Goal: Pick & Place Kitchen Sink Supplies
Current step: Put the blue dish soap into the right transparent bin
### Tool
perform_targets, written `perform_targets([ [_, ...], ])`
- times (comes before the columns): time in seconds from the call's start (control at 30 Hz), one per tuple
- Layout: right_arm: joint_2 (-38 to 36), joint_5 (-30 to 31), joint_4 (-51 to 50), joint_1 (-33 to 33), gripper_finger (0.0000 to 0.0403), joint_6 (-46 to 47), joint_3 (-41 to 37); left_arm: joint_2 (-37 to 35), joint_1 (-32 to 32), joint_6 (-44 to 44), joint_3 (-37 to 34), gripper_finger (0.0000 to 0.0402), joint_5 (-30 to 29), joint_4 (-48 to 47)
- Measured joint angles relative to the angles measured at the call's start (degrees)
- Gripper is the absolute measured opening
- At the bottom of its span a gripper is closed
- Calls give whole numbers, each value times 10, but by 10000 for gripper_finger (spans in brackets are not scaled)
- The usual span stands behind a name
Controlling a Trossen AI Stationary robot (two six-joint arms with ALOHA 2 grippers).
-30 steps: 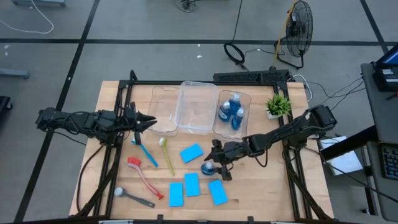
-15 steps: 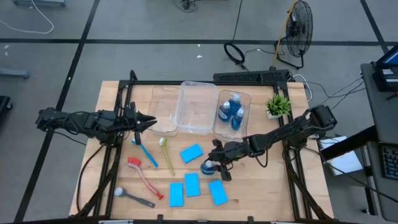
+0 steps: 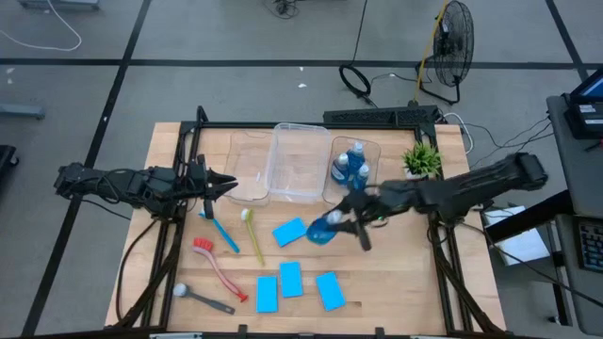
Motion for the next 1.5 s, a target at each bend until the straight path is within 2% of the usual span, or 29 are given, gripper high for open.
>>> perform_targets([
  [0.23,-135,118,-118,-15,138,-21,0,0,0,0,0,77,0,0],
  [0.37,-174,187,-176,-22,138,-36,0,0,0,1,0,77,0,0],
  [0.47,-183,205,-206,-33,138,-43,0,0,0,2,0,77,0,0],
  [0.8,-143,199,-279,-88,138,-48,0,0,0,11,0,77,0,0],
  [1.13,-88,144,-276,-142,138,-56,0,0,0,17,0,77,0,0],
  [1.5,7,149,-253,-158,139,-56,0,0,0,25,0,77,0,0],
])
